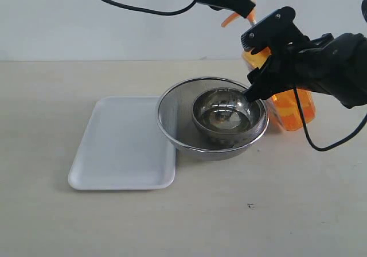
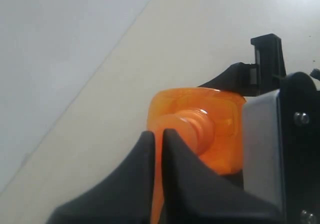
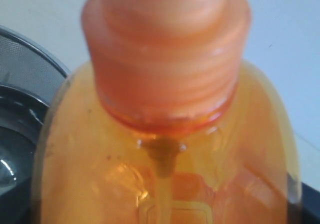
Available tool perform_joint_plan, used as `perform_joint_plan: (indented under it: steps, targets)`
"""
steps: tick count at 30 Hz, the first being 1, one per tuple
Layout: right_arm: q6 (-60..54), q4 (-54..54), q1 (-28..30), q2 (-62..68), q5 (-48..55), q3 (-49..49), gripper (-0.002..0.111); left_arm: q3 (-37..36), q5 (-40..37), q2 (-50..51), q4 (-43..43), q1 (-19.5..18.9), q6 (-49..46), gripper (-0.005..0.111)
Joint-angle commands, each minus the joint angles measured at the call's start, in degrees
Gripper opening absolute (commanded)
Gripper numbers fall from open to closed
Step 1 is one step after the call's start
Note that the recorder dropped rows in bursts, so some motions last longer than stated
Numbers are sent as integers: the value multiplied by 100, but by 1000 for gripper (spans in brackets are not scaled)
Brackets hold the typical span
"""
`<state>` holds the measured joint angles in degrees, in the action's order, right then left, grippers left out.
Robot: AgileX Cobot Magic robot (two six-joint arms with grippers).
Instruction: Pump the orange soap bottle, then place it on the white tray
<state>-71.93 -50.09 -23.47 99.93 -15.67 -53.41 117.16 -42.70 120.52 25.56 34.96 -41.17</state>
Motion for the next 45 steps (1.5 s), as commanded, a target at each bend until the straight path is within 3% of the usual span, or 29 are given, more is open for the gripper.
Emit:
perform_joint_plan:
  steps: [1, 45]
  targets:
    - [97, -65, -53, 72, 689, 71, 0, -90, -406, 290, -4, 104, 46, 5]
    - [97, -65, -53, 72, 693, 71, 0, -90, -669, 617, -2, 175, 46, 5]
